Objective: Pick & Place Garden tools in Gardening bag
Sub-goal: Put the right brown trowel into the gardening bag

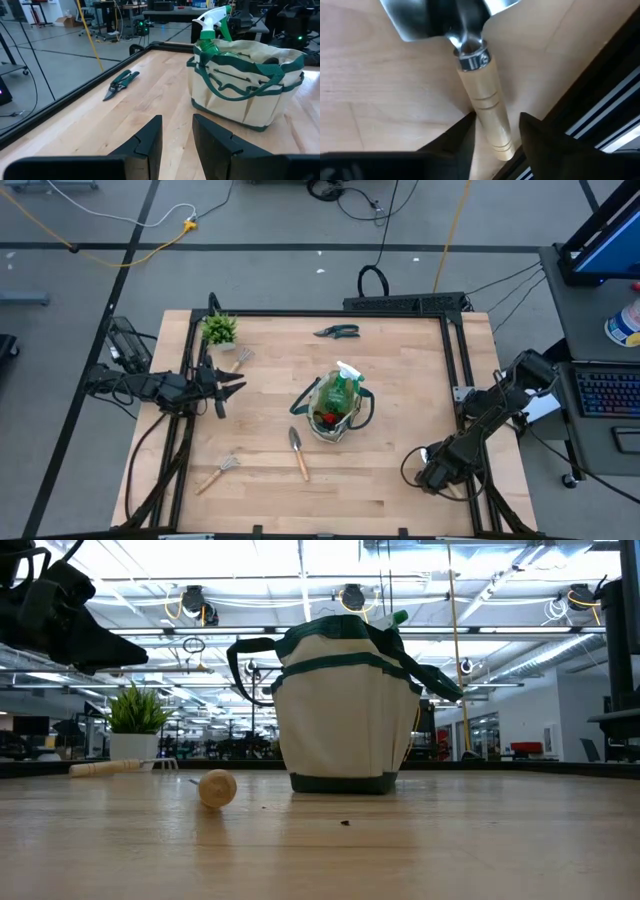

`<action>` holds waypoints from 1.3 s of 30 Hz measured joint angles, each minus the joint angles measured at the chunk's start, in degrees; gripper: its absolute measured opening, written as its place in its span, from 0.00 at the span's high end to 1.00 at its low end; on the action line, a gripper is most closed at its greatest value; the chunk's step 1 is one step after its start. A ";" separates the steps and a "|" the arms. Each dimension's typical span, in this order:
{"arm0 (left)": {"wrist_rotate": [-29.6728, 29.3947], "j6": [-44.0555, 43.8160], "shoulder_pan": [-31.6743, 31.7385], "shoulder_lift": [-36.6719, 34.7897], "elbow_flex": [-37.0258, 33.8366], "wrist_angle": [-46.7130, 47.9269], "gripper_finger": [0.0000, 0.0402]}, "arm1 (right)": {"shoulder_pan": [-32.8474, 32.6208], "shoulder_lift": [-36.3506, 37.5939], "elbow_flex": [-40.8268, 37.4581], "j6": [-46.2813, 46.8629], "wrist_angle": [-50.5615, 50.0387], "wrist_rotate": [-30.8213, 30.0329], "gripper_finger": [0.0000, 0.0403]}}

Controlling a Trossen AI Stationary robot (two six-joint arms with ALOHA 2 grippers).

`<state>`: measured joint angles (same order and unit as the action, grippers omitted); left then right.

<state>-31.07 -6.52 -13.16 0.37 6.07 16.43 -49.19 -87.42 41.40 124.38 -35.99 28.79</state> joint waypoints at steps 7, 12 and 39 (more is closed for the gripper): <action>0.02 -0.11 -0.01 -0.01 0.00 -0.02 0.72 | 0.00 -0.02 -0.01 -1.25 -0.17 -0.42 0.87; 0.03 -5.97 0.00 0.00 0.00 -0.62 0.72 | 0.02 -0.02 -0.01 -1.27 -0.20 -1.09 0.87; 2.68 -23.45 -0.01 -0.01 0.00 -13.99 0.72 | 9.69 -0.11 19.19 -29.08 -27.47 -28.14 0.87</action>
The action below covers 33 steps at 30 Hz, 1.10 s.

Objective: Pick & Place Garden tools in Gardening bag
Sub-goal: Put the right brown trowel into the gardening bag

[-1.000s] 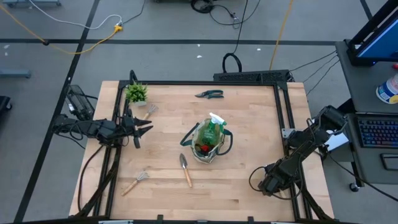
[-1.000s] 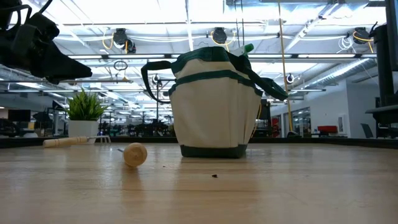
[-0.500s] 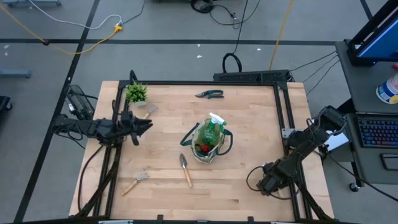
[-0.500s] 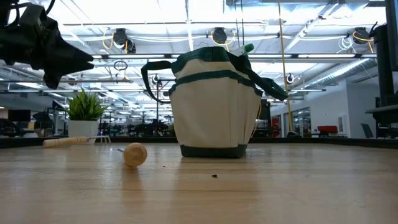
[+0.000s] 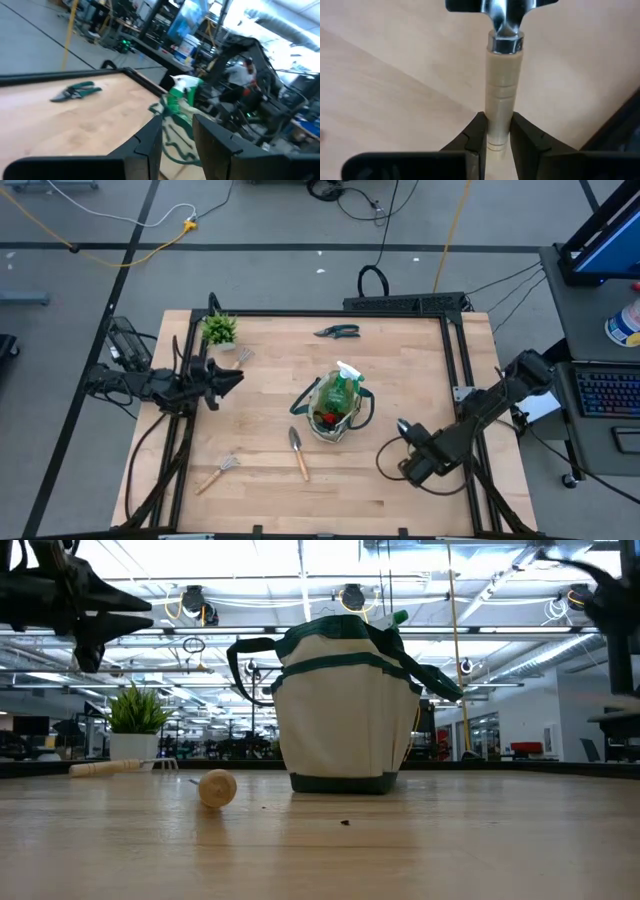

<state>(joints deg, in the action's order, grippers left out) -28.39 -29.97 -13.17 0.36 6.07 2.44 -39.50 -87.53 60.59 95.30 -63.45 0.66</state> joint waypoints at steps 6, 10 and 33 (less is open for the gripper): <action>3.27 -3.02 0.00 0.02 0.00 -0.02 0.72 | 3.86 0.01 7.90 -11.86 -7.13 -11.45 0.87; 3.46 -4.34 0.00 0.02 0.00 -0.02 0.72 | 6.33 0.02 12.20 -19.06 -9.66 -17.58 0.87; 7.55 -23.33 -0.02 0.02 0.00 -0.07 0.72 | 16.90 0.04 27.09 -64.06 -9.69 -39.12 0.87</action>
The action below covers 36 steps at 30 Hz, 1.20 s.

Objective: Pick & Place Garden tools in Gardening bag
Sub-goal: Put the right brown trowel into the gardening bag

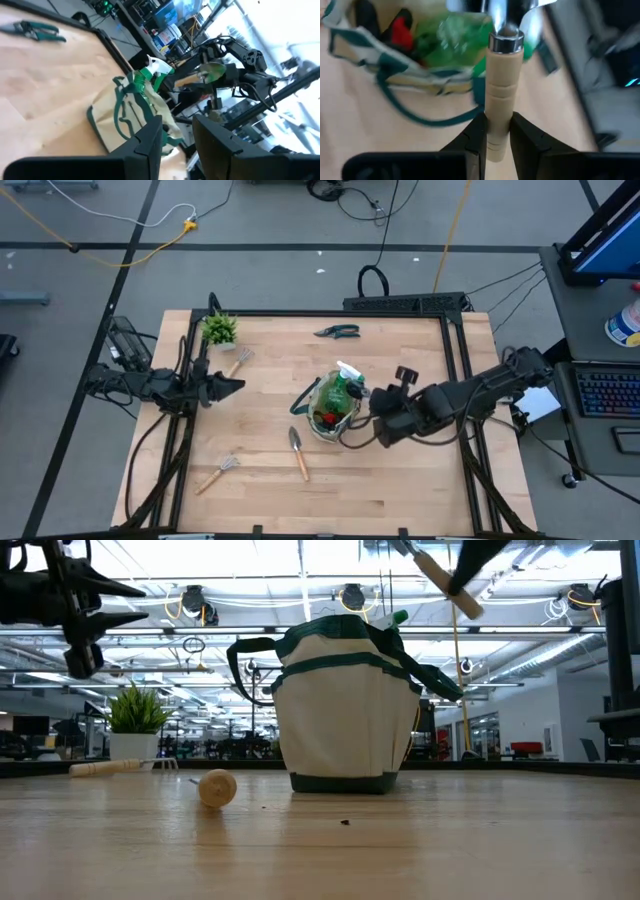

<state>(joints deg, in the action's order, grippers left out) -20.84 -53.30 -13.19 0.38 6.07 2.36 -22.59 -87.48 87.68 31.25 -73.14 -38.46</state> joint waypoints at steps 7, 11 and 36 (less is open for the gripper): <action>-3.04 -8.18 0.02 3.75 0.00 -4.87 0.72 | 2.32 0.02 2.93 -28.53 6.11 -12.18 0.87; -5.74 -7.40 0.02 10.17 0.00 -14.42 0.72 | 3.37 0.02 2.93 -52.22 17.56 -22.74 0.87; -10.07 21.66 0.02 45.84 20.44 -39.20 0.72 | 11.37 0.00 -6.01 -135.70 68.69 -13.94 0.87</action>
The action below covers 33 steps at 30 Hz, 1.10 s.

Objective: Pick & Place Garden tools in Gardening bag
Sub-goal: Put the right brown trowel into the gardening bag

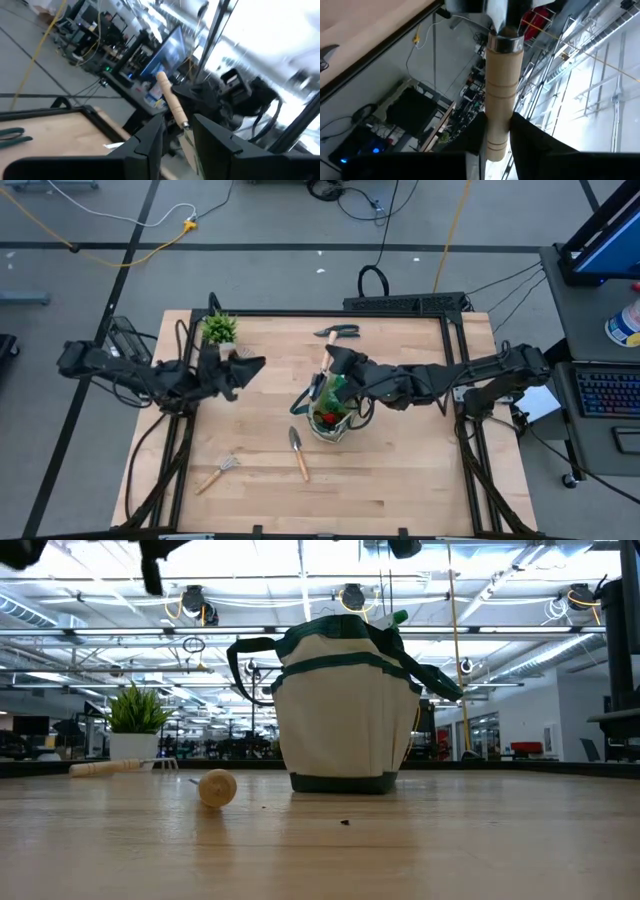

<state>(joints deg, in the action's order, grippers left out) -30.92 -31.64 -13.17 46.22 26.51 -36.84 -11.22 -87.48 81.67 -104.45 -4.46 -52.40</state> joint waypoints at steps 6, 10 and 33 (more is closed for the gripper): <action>0.96 1.53 0.00 7.39 11.54 11.93 0.72 | -0.52 0.00 -1.23 -2.74 0.00 0.19 0.88; 3.67 3.63 0.77 12.06 17.95 16.22 0.72 | -0.83 0.00 -1.90 -2.99 -0.05 0.23 0.88; 33.09 -6.38 13.11 25.05 24.43 15.69 0.72 | -3.66 0.00 -1.91 -4.26 2.96 0.22 0.88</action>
<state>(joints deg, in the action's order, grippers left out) 2.18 -38.02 -0.05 71.26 50.94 -21.15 -14.88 -87.48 79.77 -108.71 -1.49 -52.18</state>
